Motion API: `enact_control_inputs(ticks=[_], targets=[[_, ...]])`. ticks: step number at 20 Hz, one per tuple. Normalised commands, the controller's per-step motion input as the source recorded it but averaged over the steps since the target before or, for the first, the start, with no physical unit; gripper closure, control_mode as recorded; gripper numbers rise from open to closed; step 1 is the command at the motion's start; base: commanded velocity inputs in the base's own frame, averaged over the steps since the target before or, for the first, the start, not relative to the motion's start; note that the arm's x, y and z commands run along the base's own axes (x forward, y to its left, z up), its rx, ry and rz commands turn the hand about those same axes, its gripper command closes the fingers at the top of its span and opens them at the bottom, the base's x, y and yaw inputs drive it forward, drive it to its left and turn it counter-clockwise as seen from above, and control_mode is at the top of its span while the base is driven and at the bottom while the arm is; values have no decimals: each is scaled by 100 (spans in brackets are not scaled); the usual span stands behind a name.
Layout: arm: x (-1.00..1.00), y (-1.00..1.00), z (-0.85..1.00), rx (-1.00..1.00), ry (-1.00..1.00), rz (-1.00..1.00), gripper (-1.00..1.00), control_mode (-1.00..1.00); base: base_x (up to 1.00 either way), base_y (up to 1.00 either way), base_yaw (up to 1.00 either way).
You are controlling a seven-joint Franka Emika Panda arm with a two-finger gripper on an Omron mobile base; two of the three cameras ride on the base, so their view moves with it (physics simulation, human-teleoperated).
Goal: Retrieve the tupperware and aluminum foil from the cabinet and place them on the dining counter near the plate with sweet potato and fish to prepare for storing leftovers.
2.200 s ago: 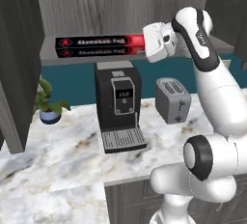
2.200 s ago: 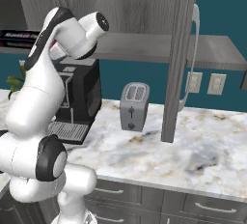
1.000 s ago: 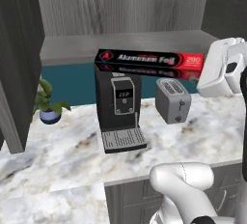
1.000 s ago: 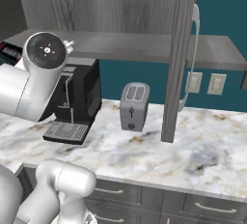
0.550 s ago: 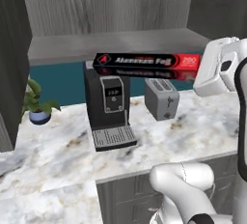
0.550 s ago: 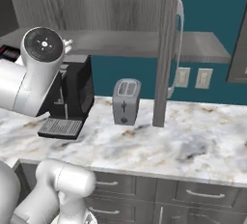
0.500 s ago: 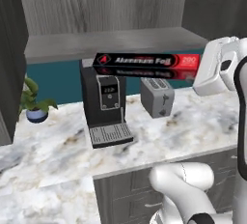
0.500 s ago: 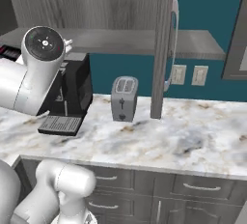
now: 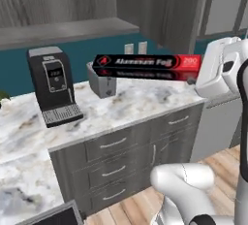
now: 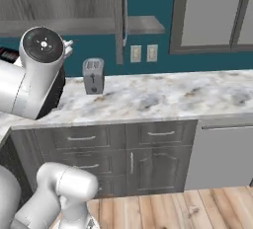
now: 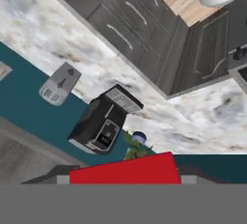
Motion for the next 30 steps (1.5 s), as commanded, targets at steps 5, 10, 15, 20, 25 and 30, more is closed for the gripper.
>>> enact_control_inputs(ticks=[5, 10, 15, 20, 25, 30], targets=[[0, 0, 0, 0, 0, 0, 100, 100, -10, -45, -70], [0, 0, 0, 0, 0, 0, 100, 100, 4, -33, -76], [0, 0, 0, 0, 0, 0, 100, 100, 1, -59, -65], [0, 0, 0, 0, 0, 0, 100, 100, 1, -75, -59], [0, 0, 0, 0, 0, 0, 100, 100, 14, -50, -70], [0, 0, 0, 0, 0, 0, 100, 100, 15, -14, -74]])
